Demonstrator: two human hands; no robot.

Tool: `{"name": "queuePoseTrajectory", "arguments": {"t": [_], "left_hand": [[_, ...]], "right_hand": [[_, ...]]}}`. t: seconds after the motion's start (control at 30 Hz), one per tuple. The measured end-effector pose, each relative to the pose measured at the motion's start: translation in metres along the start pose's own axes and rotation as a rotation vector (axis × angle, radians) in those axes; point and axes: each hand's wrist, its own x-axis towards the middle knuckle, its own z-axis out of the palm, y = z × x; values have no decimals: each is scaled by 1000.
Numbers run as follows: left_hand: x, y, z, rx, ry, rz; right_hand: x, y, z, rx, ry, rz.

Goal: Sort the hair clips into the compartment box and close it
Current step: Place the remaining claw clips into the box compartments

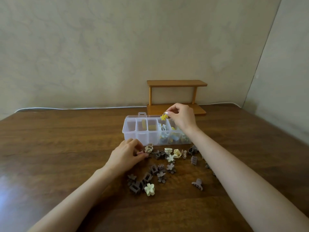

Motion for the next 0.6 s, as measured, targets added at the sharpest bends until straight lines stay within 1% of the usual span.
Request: {"name": "queuePoseTrajectory", "arguments": {"t": [0.13,0.27,0.33,0.47,0.53,0.6], "left_hand": [[0,-3,0,47,-44,14],[1,-4,1,41,-33,21],[1,-3,2,27,-13,37],[-1,-1,0,7,44,61],[-1,-1,-1,14,76,73],[-1,0,-2,0,113,88]], "right_hand": [[14,-5,8,-168,-149,78],[20,-7,9,-248,-242,65],[18,-6,10,-260,-234,33],[13,-1,8,-280,-133,-24],[10,1,5,-370,-170,-38],[4,2,4,-470,-255,-60]]}}
